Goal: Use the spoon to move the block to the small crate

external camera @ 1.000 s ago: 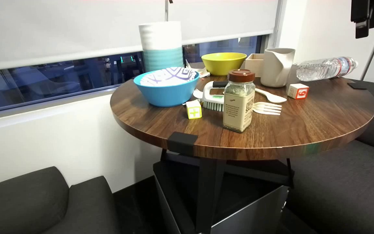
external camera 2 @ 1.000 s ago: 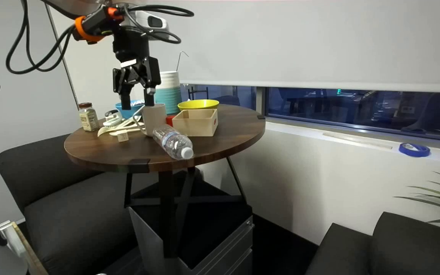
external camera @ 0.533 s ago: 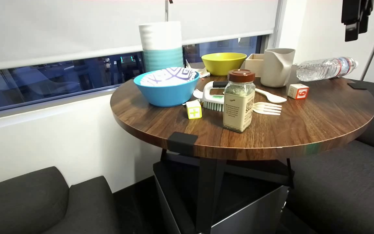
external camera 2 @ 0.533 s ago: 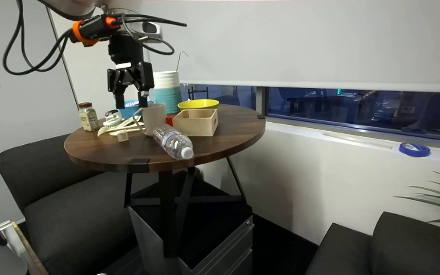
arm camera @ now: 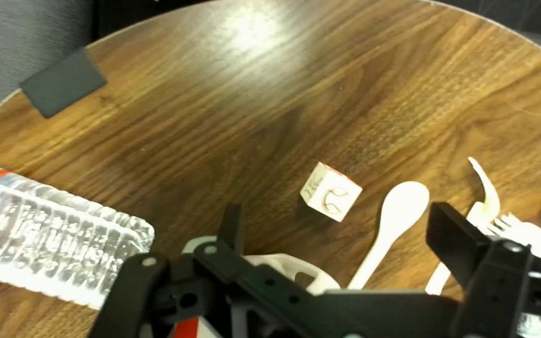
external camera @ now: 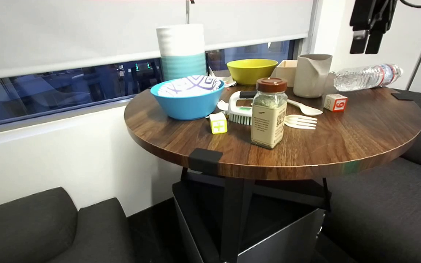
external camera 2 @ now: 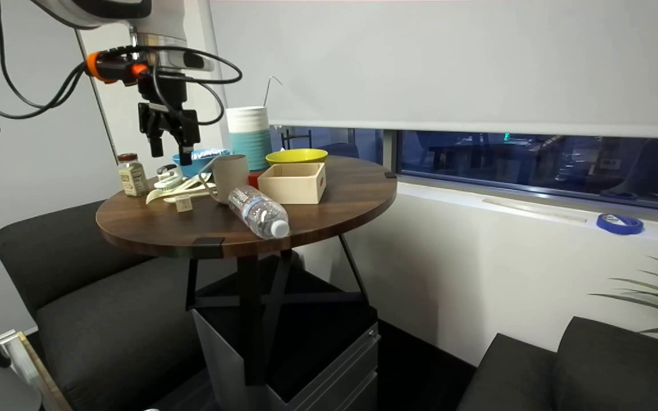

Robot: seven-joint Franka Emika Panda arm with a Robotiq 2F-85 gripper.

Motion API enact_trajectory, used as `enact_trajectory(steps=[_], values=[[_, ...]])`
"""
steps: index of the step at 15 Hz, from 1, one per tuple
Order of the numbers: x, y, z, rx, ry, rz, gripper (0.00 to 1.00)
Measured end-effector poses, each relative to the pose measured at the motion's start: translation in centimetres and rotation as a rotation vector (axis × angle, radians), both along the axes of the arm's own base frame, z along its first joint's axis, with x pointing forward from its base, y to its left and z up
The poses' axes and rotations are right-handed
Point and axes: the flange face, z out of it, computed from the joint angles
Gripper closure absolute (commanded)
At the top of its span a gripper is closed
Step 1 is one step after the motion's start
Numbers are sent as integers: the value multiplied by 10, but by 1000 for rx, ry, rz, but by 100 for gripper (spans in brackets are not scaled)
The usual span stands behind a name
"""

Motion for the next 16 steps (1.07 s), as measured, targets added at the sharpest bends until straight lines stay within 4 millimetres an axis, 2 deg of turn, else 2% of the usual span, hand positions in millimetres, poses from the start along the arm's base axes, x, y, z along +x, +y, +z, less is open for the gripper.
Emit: enact_trajectory(steps=[4, 7, 15, 16], values=[[12, 18, -23, 25, -62, -119, 0], [15, 25, -42, 8, -38, -199, 0], [15, 22, -80, -19, 96, -299, 0], [17, 23, -84, -23, 108, -311, 6]])
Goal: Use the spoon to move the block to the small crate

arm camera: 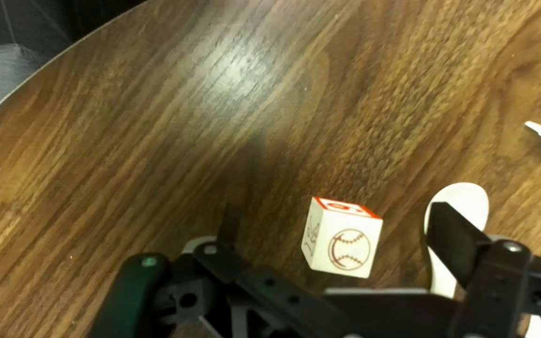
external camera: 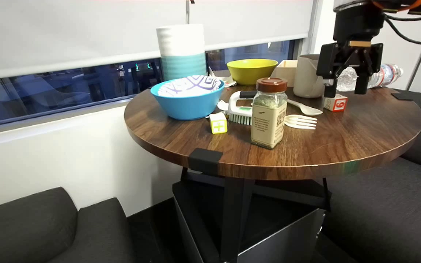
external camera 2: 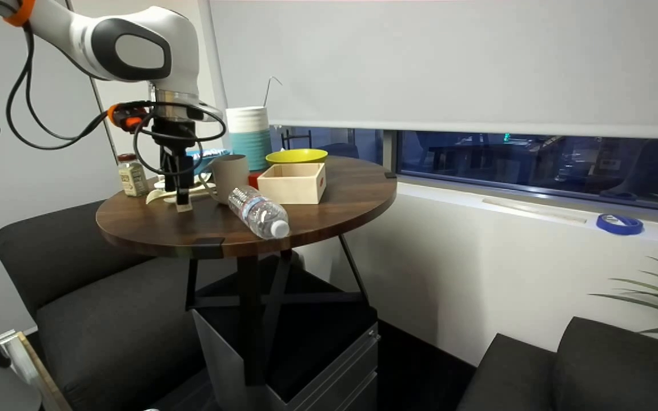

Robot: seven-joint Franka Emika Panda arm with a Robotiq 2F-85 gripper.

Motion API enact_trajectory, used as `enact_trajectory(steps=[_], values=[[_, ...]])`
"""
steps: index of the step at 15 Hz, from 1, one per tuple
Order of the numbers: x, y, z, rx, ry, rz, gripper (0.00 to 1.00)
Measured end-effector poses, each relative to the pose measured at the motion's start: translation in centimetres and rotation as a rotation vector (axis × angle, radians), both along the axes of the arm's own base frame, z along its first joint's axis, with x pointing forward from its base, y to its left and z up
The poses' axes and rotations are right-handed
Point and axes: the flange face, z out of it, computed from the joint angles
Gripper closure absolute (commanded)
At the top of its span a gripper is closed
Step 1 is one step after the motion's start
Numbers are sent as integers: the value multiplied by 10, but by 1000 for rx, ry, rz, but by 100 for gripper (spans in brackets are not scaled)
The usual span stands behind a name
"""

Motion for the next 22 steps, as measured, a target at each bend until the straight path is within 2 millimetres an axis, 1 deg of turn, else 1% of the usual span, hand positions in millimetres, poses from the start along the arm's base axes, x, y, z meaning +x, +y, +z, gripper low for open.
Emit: enact_trajectory(steps=[1, 5, 10, 14, 17, 19, 22], values=[[2, 1, -4, -2, 12, -10, 26], [8, 2, -11, -9, 34, -44, 56], [14, 1, -7, -21, 26, -67, 90], [19, 1, -2, -21, 15, -65, 91], [22, 5, 7, -21, 4, -48, 91], [24, 11, 15, -20, 3, -12, 91], [26, 26, 25, -13, 10, 82, 91]])
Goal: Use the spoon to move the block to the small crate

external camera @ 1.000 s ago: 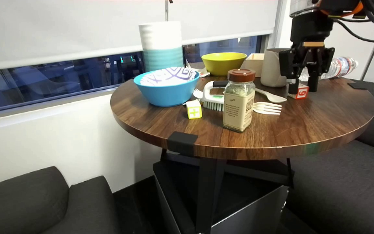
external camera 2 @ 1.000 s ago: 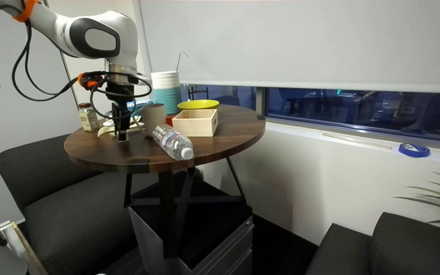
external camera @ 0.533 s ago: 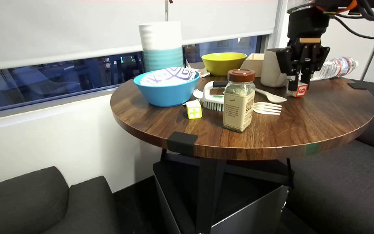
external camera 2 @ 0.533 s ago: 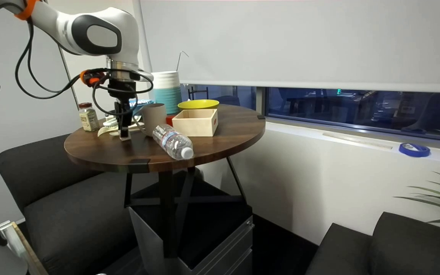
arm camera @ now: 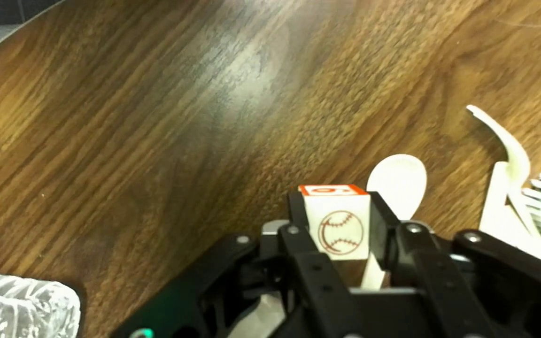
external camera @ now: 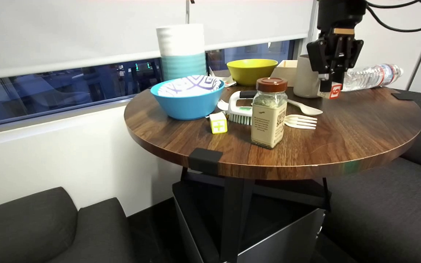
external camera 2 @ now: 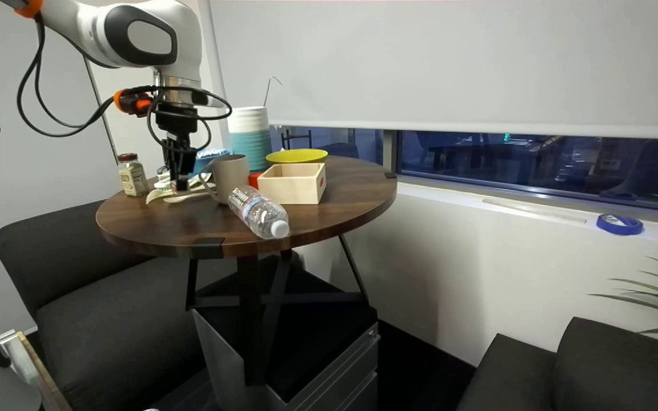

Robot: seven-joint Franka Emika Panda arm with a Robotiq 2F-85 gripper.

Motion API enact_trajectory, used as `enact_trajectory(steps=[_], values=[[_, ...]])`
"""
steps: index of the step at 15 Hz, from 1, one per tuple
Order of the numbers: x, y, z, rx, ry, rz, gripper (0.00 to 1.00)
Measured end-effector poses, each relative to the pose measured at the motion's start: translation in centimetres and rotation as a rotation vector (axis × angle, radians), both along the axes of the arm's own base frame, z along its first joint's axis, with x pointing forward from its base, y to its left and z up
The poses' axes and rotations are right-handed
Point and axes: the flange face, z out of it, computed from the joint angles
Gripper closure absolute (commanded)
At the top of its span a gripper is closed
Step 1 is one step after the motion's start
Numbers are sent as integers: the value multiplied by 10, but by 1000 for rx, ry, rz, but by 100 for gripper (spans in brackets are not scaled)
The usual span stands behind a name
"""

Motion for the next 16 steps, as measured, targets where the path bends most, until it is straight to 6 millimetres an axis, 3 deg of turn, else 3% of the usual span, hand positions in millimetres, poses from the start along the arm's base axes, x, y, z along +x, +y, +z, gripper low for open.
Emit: enact_trajectory(steps=[7, 16], values=[[10, 28, -5, 26, 34, 102, 91], [19, 41, -23, 43, 115, 23, 91]])
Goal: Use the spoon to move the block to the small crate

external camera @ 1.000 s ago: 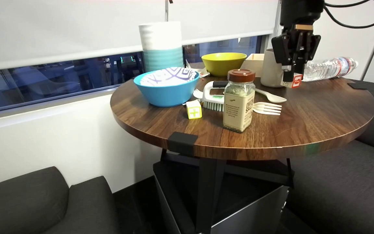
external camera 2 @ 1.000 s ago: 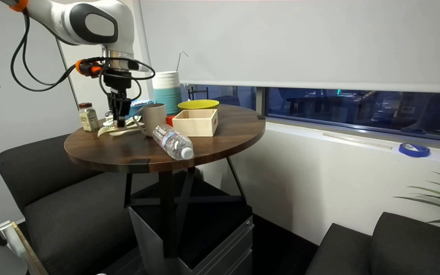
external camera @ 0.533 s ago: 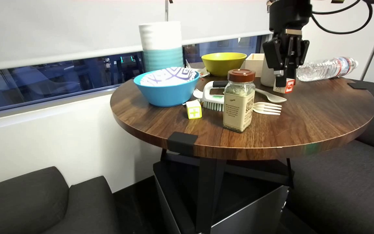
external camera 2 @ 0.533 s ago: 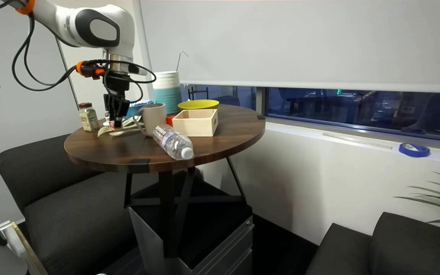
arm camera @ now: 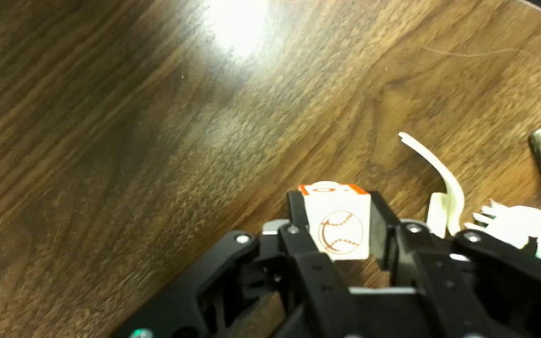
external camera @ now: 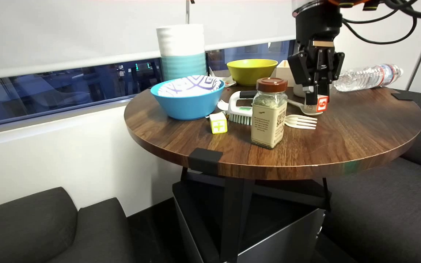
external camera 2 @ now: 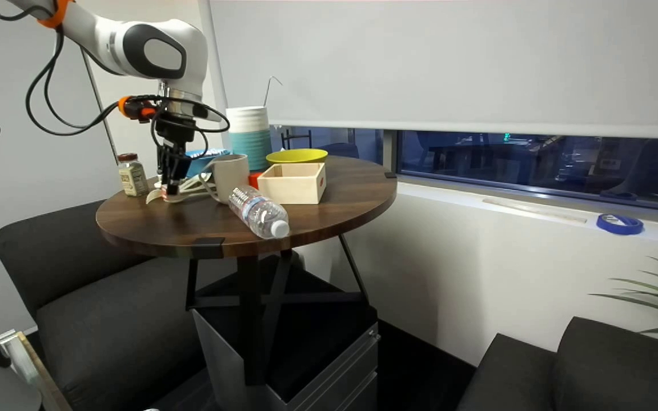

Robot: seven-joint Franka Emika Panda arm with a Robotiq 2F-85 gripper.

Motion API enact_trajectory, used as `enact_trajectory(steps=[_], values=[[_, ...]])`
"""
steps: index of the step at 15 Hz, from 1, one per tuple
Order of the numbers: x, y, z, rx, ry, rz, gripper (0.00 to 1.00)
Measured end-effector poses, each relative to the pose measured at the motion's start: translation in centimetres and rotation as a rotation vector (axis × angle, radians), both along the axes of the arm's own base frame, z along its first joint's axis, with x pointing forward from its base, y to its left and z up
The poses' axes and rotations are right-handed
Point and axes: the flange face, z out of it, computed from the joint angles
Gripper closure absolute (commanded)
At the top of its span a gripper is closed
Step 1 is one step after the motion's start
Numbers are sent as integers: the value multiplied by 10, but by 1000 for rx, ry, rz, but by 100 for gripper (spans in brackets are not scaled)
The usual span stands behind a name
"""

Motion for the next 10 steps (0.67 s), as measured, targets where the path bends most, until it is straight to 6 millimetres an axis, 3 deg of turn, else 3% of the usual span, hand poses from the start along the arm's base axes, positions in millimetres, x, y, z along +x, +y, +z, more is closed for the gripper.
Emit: enact_trajectory(steps=[10], values=[[4, 1, 2, -32, -17, -110, 91]])
